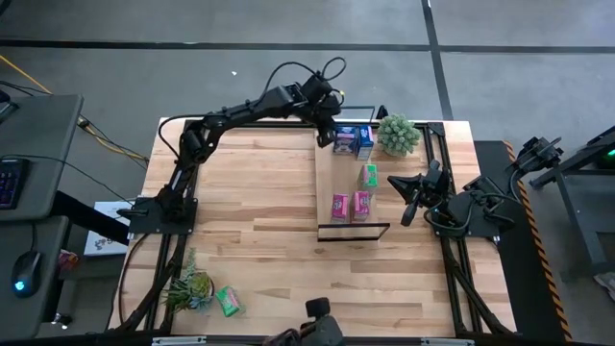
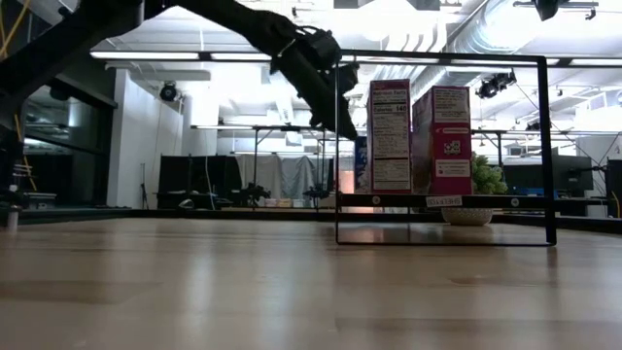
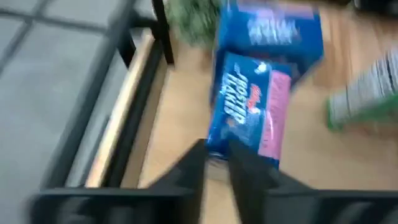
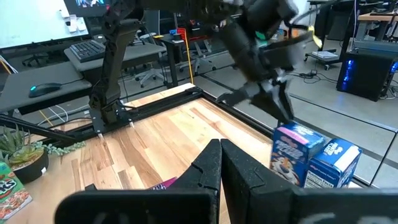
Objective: Stack cereal on shelf
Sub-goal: Put the blue cereal box on the shelf aligned with the other blue cereal box
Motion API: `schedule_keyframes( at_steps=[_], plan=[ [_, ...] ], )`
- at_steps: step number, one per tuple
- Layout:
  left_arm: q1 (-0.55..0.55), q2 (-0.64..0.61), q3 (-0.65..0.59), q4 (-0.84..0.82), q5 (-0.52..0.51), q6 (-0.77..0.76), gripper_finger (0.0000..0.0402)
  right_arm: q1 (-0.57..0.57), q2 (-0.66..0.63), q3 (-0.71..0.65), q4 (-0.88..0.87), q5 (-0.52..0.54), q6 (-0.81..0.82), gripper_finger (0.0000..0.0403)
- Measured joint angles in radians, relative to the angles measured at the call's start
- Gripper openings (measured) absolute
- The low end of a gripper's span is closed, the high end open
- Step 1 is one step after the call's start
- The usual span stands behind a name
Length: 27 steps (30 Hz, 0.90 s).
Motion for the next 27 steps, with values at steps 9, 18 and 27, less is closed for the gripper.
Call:
schedule_keyframes(
  at_steps=[9, 18, 27],
  plan=[
    [0.018, 0.001, -0.044, 0.257, -0.019, -0.082, 0.0002, 0.0, 0.0, 0.0, 0.0, -0.057, 0.0, 0.0],
    [0.026, -0.006, -0.043, 0.46, -0.016, -0.12, 0.0, 0.0, 0.0, 0.0, 0.0, -0.032, -0.042, 0.0],
    [0.029, -0.006, -0.051, 0.467, -0.062, -0.075, 0.0, 0.0, 0.0, 0.0, 0.0, 0.013, -0.04, 0.0]
  ],
)
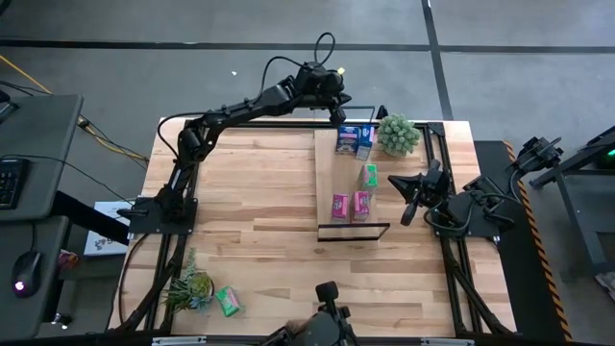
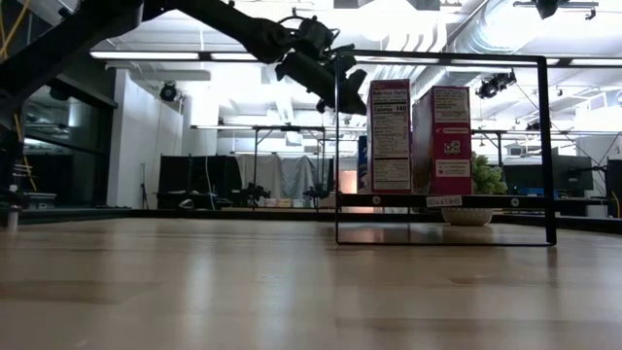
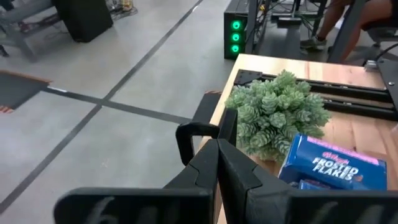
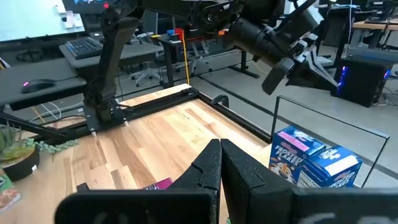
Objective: Stack cereal on shelf
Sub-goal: Put the blue cereal box on the shelf aligned with the other blue cereal box
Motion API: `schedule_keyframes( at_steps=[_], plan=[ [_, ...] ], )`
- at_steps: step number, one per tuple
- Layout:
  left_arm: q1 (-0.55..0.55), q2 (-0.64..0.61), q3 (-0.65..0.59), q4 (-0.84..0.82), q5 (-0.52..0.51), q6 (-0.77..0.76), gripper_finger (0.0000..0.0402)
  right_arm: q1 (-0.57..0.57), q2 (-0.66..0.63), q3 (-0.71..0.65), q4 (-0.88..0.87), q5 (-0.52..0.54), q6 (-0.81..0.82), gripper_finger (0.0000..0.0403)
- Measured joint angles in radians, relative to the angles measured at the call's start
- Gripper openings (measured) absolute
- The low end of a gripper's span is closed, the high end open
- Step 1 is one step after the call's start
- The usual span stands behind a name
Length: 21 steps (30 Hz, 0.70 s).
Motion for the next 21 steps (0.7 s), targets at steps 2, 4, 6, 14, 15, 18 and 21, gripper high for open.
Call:
schedule_keyframes(
  at_steps=[2, 4, 6, 14, 15, 18, 21],
  plan=[
    [0.0, 0.0, 0.0, 0.005, 0.0, -0.001, 0.0, 0.0, 0.0, 0.0, 0.0, 0.0, -0.003, 0.0],
    [0.0, -0.006, 0.0, -0.01, 0.007, -0.005, 0.0, 0.0, 0.0, 0.0, 0.0, 0.0, 0.006, 0.0],
    [0.0, -0.024, 0.0, -0.034, 0.024, 0.002, 0.0, 0.0, 0.0, 0.0, 0.0, -0.003, 0.006, 0.0],
    [-0.006, -0.115, 0.0, -0.18, -0.088, 0.226, 0.0, 0.0, 0.0, 0.0, 0.0, 0.0, -0.016, 0.0],
    [-0.003, -0.118, 0.001, -0.182, -0.095, 0.245, 0.0, 0.0, 0.0, 0.0, 0.0, -0.001, -0.023, 0.0],
    [0.016, -0.112, 0.001, -0.192, 0.018, 0.296, 0.0, 0.0, 0.0, 0.0, 0.0, -0.001, -0.041, 0.0],
    [0.034, -0.091, -0.013, -0.184, 0.195, 0.272, 0.0, 0.0, 0.0, 0.0, 0.0, -0.009, -0.037, 0.0]
  ],
)
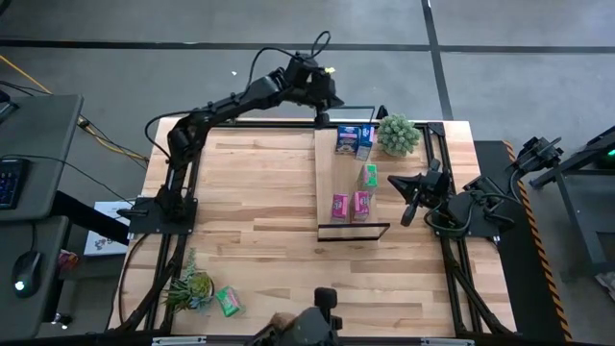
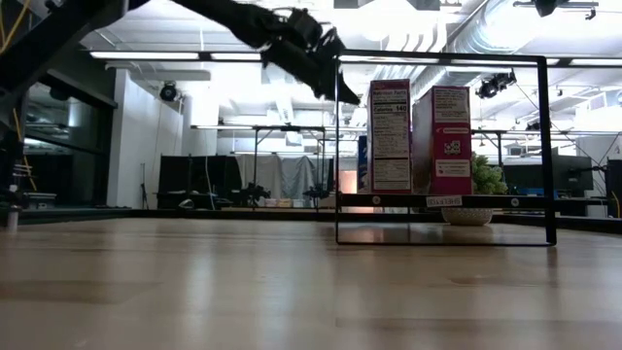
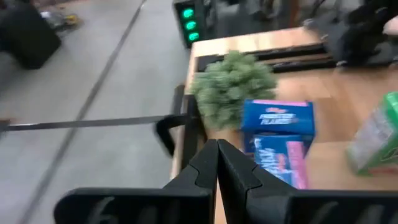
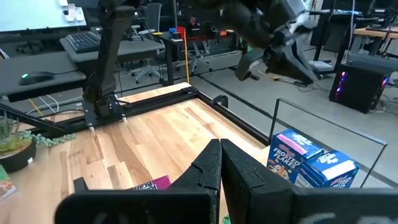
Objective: Stack cereal on shelf
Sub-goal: Put the blue cereal box on the shelf aligned with the other blue cereal box
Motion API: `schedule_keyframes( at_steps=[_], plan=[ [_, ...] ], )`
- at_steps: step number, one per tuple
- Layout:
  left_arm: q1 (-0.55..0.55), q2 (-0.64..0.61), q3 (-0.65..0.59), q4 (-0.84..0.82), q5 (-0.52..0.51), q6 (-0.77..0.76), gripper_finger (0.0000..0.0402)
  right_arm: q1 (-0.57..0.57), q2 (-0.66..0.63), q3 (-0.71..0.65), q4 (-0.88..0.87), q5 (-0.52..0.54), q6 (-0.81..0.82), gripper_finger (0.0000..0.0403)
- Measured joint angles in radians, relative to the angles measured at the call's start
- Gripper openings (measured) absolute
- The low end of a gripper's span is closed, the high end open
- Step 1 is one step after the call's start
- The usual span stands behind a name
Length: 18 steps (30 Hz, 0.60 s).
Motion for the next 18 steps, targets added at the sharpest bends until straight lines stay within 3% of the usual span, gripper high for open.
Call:
schedule_keyframes(
  at_steps=[10, 14, 18],
  plan=[
    [0.012, 0.007, -0.253, 0.364, 0.025, -0.149, 0.0, 0.0, 0.0, 0.0, 0.0, -0.01, 0.018, 0.0],
    [0.016, 0.008, -0.312, 0.473, -0.054, -0.203, 0.0, 0.0, 0.0, 0.0, 0.0, -0.011, 0.018, 0.0],
    [0.013, 0.014, -0.315, 0.483, -0.144, -0.205, 0.0, 0.0, 0.0, 0.0, 0.0, -0.011, 0.022, 0.0]
  ],
)
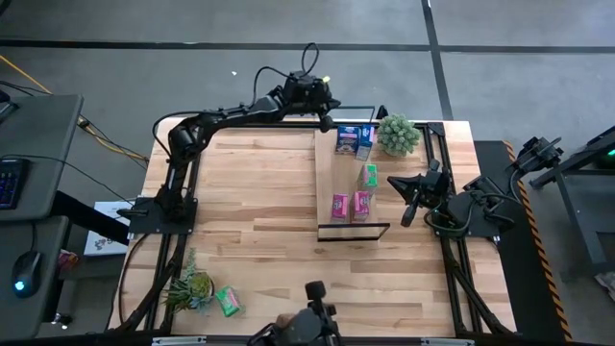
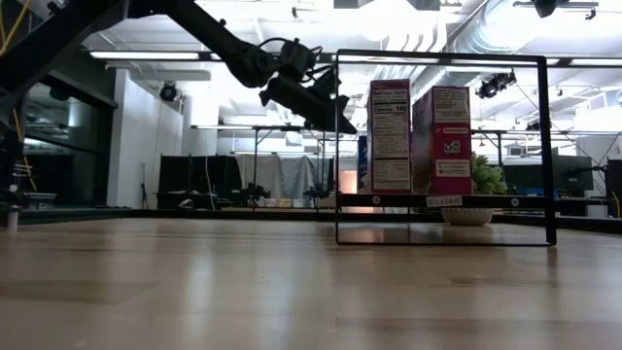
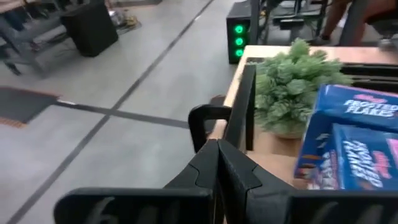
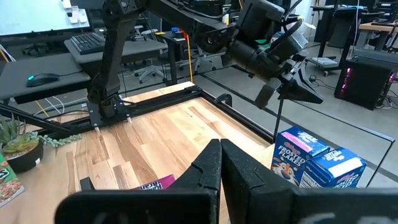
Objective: Stack cereal on shelf
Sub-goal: Put the blue cereal box on the shelf aligned with the other blue cereal box
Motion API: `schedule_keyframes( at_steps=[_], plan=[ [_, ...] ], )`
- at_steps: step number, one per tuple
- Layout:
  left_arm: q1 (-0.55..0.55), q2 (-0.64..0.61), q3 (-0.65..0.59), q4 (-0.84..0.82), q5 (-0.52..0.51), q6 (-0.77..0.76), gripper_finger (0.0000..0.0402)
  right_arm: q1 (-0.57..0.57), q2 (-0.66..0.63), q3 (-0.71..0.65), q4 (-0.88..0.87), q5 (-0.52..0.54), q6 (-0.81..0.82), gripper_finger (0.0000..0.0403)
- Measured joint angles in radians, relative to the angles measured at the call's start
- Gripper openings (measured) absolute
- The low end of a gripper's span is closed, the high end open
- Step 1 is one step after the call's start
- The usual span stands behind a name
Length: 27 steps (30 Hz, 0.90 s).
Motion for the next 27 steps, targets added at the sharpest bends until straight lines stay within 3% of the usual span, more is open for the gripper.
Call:
schedule_keyframes(
  at_steps=[11, 16, 27],
  plan=[
    [-0.03, 0.027, 0.0, -0.063, 0.03, 0.021, 0.0, 0.0, 0.0, 0.0, 0.0, 0.004, 0.022, 0.0],
    [-0.059, 0.035, -0.001, -0.075, -0.054, 0.076, 0.0, 0.0, 0.0, 0.0, 0.0, 0.009, 0.021, 0.0],
    [-0.102, 0.033, -0.001, -0.13, -0.115, 0.138, 0.0, 0.0, 0.0, 0.0, 0.0, 0.009, 0.02, 0.0]
  ],
)
